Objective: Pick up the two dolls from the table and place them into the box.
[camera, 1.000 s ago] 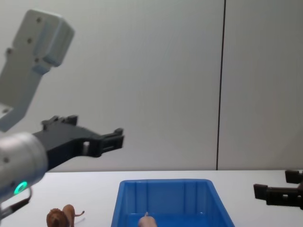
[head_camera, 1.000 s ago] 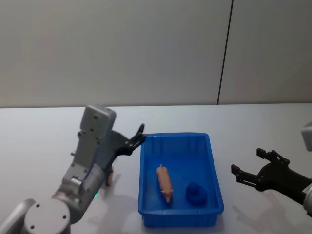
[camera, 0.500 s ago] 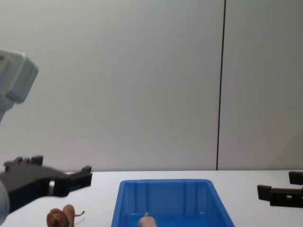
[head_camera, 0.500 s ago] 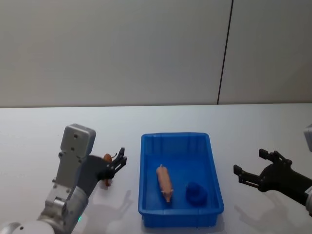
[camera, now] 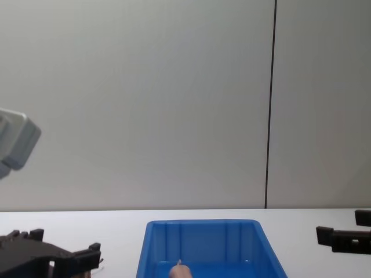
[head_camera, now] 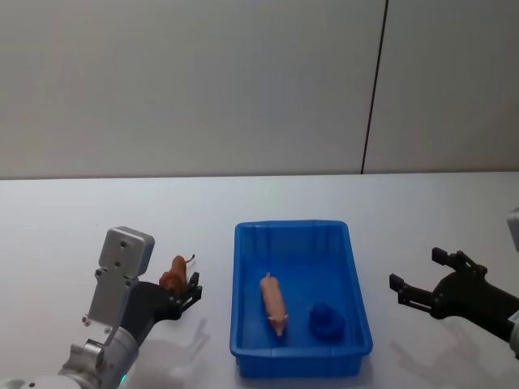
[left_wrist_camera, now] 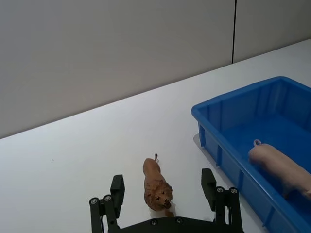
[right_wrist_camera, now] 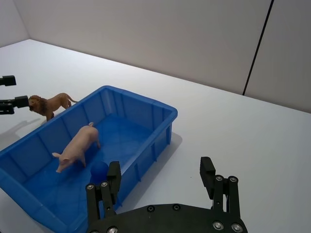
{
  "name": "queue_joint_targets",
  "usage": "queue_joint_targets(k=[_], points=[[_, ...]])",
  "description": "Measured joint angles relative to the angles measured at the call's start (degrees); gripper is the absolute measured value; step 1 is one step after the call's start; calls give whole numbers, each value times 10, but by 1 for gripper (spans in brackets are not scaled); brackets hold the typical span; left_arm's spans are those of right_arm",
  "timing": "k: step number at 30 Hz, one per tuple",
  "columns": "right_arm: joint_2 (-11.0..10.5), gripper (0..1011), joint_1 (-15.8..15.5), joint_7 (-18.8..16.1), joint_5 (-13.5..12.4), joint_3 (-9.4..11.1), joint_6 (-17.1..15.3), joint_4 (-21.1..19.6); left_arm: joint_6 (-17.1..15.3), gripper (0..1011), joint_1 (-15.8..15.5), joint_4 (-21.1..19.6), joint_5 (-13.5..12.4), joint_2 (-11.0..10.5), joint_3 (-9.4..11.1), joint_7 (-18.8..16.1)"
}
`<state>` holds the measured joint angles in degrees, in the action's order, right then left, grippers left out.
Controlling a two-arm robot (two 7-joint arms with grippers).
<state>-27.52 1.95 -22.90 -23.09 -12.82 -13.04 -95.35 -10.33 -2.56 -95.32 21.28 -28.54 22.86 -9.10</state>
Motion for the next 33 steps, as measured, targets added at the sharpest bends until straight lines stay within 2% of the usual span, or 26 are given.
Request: queue_joint_targets(k=[17, 21, 27, 28, 29, 32, 33], points=[[-1, 1001, -1, 0, -1, 0, 0, 0, 0, 993, -42, 87, -35, 27, -4, 64], [-1, 1001, -1, 0, -1, 0, 0, 0, 1, 914, -52, 107, -43, 32, -5, 77], [-1, 1001, -1, 0, -1, 0, 0, 0, 4, 727, -64, 134, -55, 39, -6, 95], [-1, 1001, -1, 0, -1, 0, 0, 0, 4, 727, -65, 137, -57, 39, -6, 97], [-1, 1001, -1, 0, -1, 0, 0, 0, 6, 674, -67, 142, -59, 40, -6, 100], [-1, 1001, -1, 0, -1, 0, 0, 0, 9, 606, -69, 147, -62, 42, -7, 104], [-1, 1001, -1, 0, -1, 0, 0, 0, 12, 545, -70, 151, -63, 42, -8, 105]])
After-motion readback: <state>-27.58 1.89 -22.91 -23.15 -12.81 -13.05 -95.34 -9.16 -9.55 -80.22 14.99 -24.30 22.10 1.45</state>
